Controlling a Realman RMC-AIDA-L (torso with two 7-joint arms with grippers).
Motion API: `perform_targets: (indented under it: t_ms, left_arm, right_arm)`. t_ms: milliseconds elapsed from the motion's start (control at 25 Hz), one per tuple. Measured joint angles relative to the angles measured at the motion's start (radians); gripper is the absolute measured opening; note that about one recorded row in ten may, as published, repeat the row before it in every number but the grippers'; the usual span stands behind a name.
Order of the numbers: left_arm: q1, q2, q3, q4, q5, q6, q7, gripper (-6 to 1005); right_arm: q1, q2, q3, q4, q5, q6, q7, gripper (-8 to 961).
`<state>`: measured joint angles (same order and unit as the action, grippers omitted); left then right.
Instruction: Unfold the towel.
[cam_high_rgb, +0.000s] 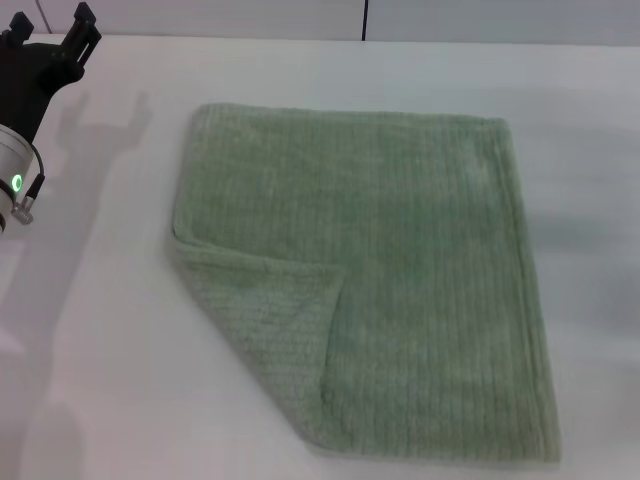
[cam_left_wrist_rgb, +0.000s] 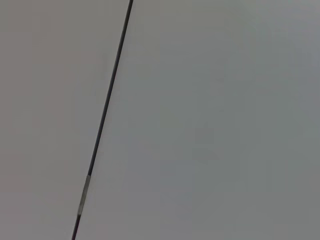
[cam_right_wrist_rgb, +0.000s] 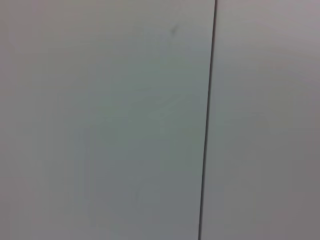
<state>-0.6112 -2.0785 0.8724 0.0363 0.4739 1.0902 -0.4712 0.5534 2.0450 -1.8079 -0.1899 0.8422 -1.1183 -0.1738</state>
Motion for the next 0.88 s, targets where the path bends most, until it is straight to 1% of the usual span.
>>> perform_targets:
  t_ms: [520, 880]
  left_arm:
    - [-0.007, 0.0, -0.013, 0.0, 0.0, 0.0, 0.01, 840]
    - [-0.005, 0.0, -0.013, 0.0, 0.0, 0.0, 0.01, 839]
  right_arm:
    - [0.0, 0.0, -0.008, -0.002, 0.0, 0.005, 0.001, 686]
    - [0.0, 0.004, -0.008, -0.007, 0.0, 0.011, 0.001, 686]
